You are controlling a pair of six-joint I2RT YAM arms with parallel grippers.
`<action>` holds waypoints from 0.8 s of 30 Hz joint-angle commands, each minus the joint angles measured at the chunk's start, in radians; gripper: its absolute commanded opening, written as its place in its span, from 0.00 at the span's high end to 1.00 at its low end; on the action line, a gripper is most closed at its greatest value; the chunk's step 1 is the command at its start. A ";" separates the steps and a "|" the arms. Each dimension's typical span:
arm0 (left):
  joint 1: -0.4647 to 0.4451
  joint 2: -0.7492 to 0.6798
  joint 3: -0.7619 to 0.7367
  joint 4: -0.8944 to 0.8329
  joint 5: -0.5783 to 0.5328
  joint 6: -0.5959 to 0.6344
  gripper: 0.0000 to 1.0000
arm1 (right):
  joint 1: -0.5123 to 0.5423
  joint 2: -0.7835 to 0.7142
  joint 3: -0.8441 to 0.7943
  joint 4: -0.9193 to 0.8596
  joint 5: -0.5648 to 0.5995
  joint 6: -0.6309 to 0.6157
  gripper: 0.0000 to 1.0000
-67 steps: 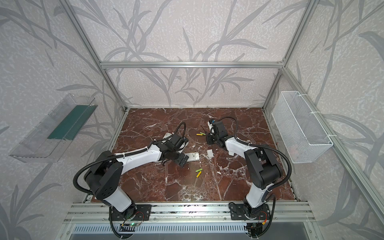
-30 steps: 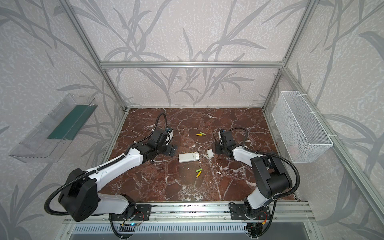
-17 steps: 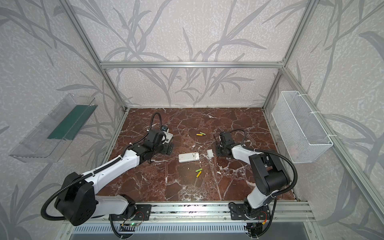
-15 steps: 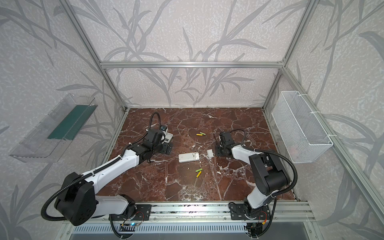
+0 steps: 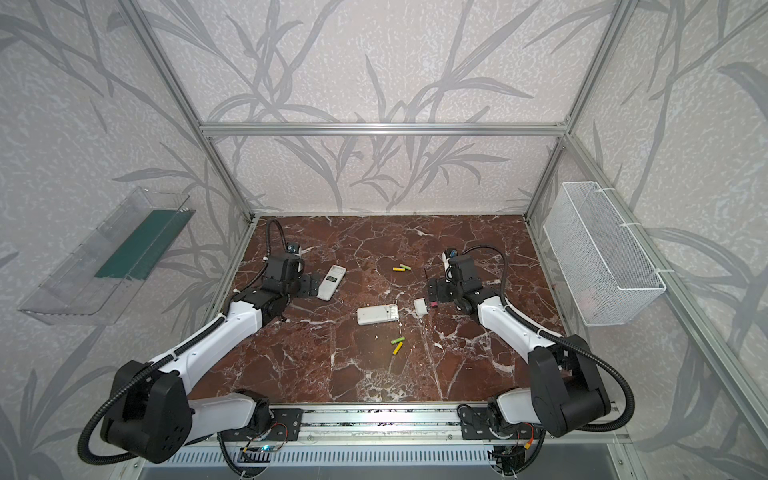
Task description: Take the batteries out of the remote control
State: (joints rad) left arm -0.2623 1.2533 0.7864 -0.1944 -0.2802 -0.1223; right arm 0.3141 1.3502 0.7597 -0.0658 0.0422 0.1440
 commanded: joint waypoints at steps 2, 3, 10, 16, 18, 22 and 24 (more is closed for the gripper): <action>0.047 -0.055 -0.103 0.203 -0.038 0.056 0.01 | -0.061 -0.048 -0.102 0.158 0.073 -0.098 0.01; 0.061 -0.064 -0.136 0.262 -0.031 0.070 0.01 | -0.081 -0.047 -0.119 0.201 0.064 -0.108 0.01; 0.137 -0.031 -0.273 0.553 0.087 0.129 0.01 | -0.115 0.031 -0.268 0.564 0.086 -0.195 0.01; 0.182 0.060 -0.352 0.798 0.168 0.165 0.01 | -0.127 0.077 -0.331 0.764 0.056 -0.255 0.01; 0.200 0.090 -0.364 0.846 0.189 0.168 0.01 | -0.130 0.083 -0.387 0.913 0.065 -0.287 0.01; 0.241 0.150 -0.396 0.969 0.238 0.157 0.01 | -0.162 0.248 -0.504 1.302 0.059 -0.253 0.01; 0.268 0.179 -0.412 1.023 0.270 0.137 0.01 | -0.162 0.257 -0.518 1.315 0.057 -0.254 0.01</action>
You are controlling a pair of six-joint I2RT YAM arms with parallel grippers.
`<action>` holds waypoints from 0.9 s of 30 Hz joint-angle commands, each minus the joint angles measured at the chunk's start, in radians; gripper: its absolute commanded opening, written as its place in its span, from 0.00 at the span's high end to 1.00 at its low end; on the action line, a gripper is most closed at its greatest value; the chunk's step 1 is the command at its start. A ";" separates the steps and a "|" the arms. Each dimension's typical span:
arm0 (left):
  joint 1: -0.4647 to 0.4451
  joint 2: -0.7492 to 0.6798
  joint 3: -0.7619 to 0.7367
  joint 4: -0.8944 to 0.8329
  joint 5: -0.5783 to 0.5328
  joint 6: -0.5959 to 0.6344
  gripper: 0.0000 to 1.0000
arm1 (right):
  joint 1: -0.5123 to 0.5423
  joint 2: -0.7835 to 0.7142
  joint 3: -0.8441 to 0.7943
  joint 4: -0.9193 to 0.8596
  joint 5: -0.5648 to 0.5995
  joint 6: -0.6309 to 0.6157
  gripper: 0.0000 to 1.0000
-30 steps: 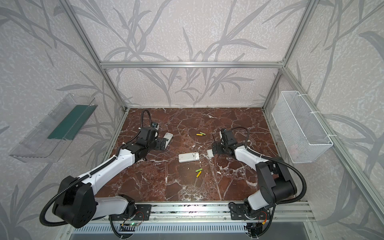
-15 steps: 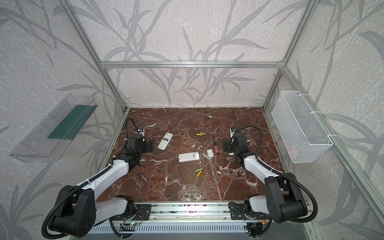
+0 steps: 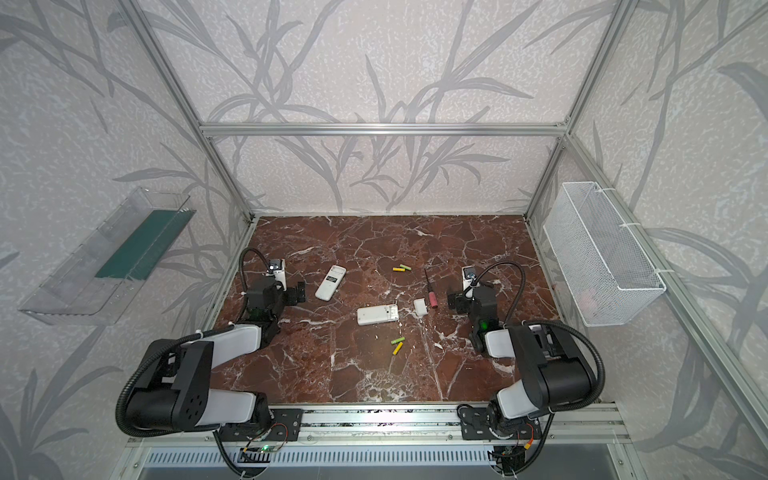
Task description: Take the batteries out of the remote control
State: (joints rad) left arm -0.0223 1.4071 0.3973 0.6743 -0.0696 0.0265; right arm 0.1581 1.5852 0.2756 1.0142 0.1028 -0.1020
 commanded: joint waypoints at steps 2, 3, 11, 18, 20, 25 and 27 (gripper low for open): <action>0.051 0.068 -0.036 0.215 0.080 -0.030 0.01 | -0.011 -0.026 0.007 0.090 -0.005 -0.002 0.01; 0.058 0.104 -0.046 0.265 0.085 -0.037 0.01 | -0.011 -0.018 0.036 0.049 -0.001 0.001 0.01; 0.059 0.164 -0.027 0.293 -0.014 -0.055 0.01 | -0.029 0.000 0.094 -0.026 0.040 0.041 0.01; 0.059 0.162 -0.025 0.279 -0.024 -0.056 0.01 | -0.029 0.003 0.093 -0.018 0.036 0.034 0.01; 0.059 0.160 -0.021 0.273 -0.022 -0.057 0.01 | -0.029 0.005 0.093 -0.016 0.035 0.033 0.01; 0.063 0.162 -0.019 0.272 0.012 -0.054 0.01 | -0.029 0.004 0.093 -0.016 0.035 0.033 0.01; 0.065 0.162 -0.020 0.271 0.011 -0.054 0.01 | -0.029 0.005 0.093 -0.015 0.035 0.034 0.01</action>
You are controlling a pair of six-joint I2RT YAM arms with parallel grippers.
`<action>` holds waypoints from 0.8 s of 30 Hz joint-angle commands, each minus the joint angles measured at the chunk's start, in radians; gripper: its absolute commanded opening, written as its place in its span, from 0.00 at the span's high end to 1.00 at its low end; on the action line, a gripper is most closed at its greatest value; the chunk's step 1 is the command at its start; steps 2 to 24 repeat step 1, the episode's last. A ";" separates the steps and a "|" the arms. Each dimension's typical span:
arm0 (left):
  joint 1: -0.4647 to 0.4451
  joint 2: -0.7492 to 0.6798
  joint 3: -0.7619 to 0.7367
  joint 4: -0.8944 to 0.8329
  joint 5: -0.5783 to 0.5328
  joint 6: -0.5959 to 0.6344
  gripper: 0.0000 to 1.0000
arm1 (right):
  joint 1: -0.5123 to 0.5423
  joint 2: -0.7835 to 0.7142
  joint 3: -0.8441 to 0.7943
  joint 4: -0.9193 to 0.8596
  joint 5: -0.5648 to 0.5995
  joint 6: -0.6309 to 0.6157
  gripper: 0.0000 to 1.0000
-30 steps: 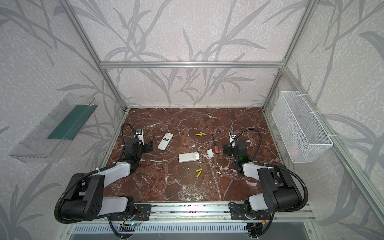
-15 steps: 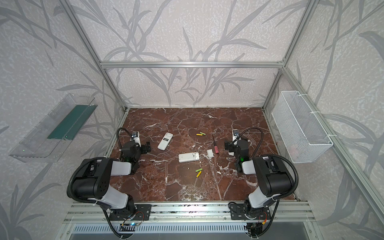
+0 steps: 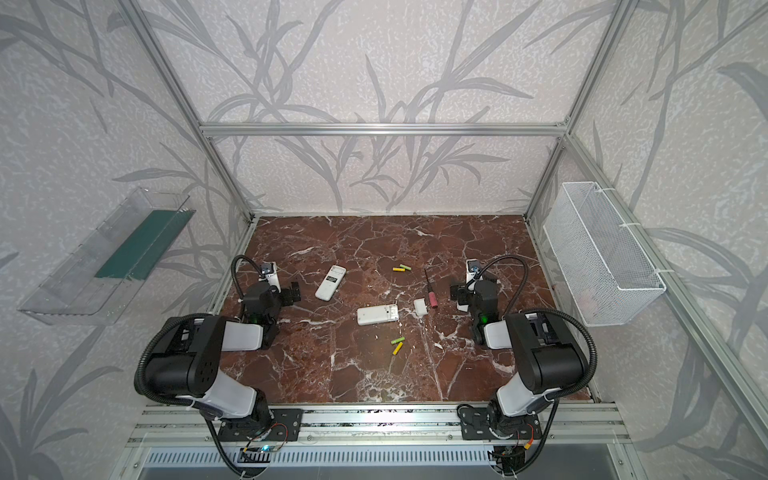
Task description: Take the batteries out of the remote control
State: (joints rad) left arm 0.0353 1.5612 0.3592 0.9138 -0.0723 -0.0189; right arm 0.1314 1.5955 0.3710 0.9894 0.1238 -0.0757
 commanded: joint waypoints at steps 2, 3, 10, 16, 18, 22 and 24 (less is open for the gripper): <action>0.004 0.008 0.016 0.037 0.007 -0.006 0.01 | -0.003 -0.006 -0.003 0.010 0.014 0.008 0.01; 0.004 0.008 0.016 0.037 0.007 -0.006 0.01 | -0.003 -0.006 -0.003 0.010 0.014 0.008 0.01; 0.004 0.008 0.016 0.037 0.007 -0.006 0.01 | -0.003 -0.006 -0.003 0.010 0.014 0.008 0.01; 0.004 0.008 0.016 0.037 0.007 -0.006 0.01 | -0.003 -0.006 -0.003 0.010 0.014 0.008 0.01; 0.004 0.008 0.016 0.037 0.007 -0.006 0.01 | -0.003 -0.006 -0.003 0.010 0.014 0.008 0.01; 0.004 0.008 0.016 0.037 0.007 -0.006 0.01 | -0.003 -0.006 -0.003 0.010 0.014 0.008 0.01; 0.004 0.008 0.016 0.037 0.007 -0.006 0.01 | -0.003 -0.006 -0.003 0.010 0.014 0.008 0.01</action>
